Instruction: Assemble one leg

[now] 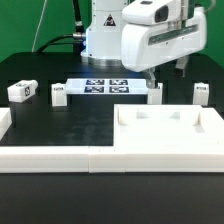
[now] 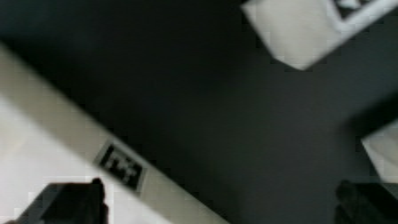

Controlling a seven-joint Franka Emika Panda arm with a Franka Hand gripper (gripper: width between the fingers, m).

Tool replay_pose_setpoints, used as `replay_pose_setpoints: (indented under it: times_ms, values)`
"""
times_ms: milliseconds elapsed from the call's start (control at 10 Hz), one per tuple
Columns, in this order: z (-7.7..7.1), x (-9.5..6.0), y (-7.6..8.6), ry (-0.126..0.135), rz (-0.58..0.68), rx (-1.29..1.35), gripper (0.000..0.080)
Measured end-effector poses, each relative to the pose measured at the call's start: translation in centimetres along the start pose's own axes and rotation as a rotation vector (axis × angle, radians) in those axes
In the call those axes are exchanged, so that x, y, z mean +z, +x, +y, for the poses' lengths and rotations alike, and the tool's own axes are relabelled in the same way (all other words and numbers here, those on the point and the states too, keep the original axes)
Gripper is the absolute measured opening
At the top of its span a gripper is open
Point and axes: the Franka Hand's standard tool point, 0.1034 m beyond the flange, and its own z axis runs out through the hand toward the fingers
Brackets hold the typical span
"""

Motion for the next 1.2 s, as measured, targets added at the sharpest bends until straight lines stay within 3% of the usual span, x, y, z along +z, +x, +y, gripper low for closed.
replay_pose_setpoints:
  times_ms: [400,900,1200]
  values:
    - [-3.1,0.3,0.7,0.034,-0.004,0.469,0.0649]
    - [-3.9,0.4,0.8,0.056,-0.011,0.777,0.0649]
    - [-7.3,1.1,1.0,0.062,-0.025,0.811,0.0649]
